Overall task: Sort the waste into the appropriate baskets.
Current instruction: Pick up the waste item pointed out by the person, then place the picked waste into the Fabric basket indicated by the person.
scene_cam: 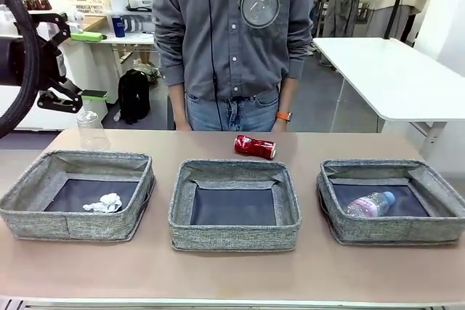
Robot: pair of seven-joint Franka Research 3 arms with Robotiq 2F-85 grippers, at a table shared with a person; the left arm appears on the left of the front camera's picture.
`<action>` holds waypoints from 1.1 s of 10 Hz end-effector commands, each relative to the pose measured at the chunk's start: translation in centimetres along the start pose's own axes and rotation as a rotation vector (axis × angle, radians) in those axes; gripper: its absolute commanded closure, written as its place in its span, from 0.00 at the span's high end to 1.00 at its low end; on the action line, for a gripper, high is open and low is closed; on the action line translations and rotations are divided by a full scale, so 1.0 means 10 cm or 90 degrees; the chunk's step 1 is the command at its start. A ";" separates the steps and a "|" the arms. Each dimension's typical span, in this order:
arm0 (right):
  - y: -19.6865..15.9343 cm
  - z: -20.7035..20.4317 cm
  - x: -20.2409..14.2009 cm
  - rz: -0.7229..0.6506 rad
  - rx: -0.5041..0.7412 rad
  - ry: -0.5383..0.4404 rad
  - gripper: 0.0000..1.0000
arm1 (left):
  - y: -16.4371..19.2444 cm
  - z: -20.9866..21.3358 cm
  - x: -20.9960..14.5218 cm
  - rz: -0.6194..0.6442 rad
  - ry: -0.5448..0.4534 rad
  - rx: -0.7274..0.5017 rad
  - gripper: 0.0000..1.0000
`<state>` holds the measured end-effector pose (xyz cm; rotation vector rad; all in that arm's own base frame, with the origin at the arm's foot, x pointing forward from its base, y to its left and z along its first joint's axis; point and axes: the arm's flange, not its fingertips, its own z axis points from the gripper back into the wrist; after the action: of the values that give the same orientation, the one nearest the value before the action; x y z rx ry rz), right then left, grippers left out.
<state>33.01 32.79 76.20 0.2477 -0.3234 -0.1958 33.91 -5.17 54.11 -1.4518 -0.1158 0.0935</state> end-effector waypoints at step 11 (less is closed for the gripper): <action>0.02 -0.01 -0.05 0.000 -0.006 -0.004 0.41 | -0.03 -0.02 -0.01 -0.004 -0.001 -0.013 1.00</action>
<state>32.94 33.07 76.03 0.2419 -0.3232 -0.1893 33.91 -5.18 54.11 -1.4520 -0.1152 0.0933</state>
